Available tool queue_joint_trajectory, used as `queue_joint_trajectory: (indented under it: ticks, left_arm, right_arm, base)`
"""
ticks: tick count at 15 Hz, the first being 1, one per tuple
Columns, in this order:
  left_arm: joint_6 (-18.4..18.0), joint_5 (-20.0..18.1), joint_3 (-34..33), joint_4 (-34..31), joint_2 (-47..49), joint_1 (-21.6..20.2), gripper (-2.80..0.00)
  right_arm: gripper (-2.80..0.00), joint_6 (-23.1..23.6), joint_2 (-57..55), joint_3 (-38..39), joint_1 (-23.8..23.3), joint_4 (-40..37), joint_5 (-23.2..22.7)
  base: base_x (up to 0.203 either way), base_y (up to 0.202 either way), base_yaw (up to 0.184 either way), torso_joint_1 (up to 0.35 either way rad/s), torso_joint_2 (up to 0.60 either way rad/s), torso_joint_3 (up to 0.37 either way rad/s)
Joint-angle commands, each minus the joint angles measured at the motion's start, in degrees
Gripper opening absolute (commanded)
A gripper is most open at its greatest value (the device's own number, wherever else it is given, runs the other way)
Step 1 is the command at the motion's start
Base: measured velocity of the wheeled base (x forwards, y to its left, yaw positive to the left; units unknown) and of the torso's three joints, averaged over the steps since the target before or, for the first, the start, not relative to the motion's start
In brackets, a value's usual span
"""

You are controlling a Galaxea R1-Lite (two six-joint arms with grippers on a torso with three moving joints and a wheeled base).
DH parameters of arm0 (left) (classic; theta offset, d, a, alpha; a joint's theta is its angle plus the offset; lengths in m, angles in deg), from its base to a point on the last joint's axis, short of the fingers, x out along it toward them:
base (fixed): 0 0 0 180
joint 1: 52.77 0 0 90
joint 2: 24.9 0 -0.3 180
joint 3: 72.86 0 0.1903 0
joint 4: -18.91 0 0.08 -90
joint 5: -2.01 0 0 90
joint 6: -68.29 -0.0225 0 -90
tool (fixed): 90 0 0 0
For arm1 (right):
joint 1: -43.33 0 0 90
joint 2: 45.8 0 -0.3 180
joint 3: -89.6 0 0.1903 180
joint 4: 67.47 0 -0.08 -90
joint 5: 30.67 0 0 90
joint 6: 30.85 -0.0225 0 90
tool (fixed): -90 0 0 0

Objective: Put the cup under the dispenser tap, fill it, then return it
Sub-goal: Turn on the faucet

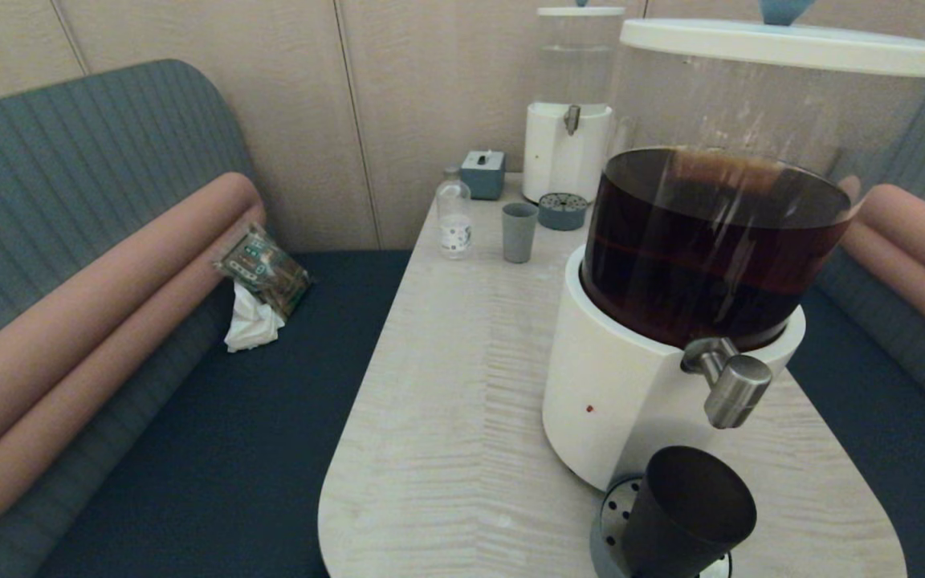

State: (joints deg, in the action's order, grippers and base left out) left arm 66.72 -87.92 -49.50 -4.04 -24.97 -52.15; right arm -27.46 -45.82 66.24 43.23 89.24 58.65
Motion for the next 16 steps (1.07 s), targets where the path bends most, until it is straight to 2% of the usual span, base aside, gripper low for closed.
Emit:
queue_joint_trajectory:
  ticks: [1, 16]
  left_arm:
    - [-0.01, 0.01, 0.00, 0.02, -0.01, -0.01, -2.80]
    - [-0.01, 0.10, 0.00, 0.02, -0.01, -0.01, -2.80]
  right_arm:
    - [-2.80, 0.04, 0.20, 0.53, 0.01, 0.01, -0.02]
    - [-2.80, 1.10, 0.29, 0.61, 0.01, -0.24, -0.28]
  base:
    - [0.000, 0.000, 0.000, 0.000, 0.00, 0.000]
    - [0.000, 0.000, 0.000, 0.000, 0.00, 0.000]
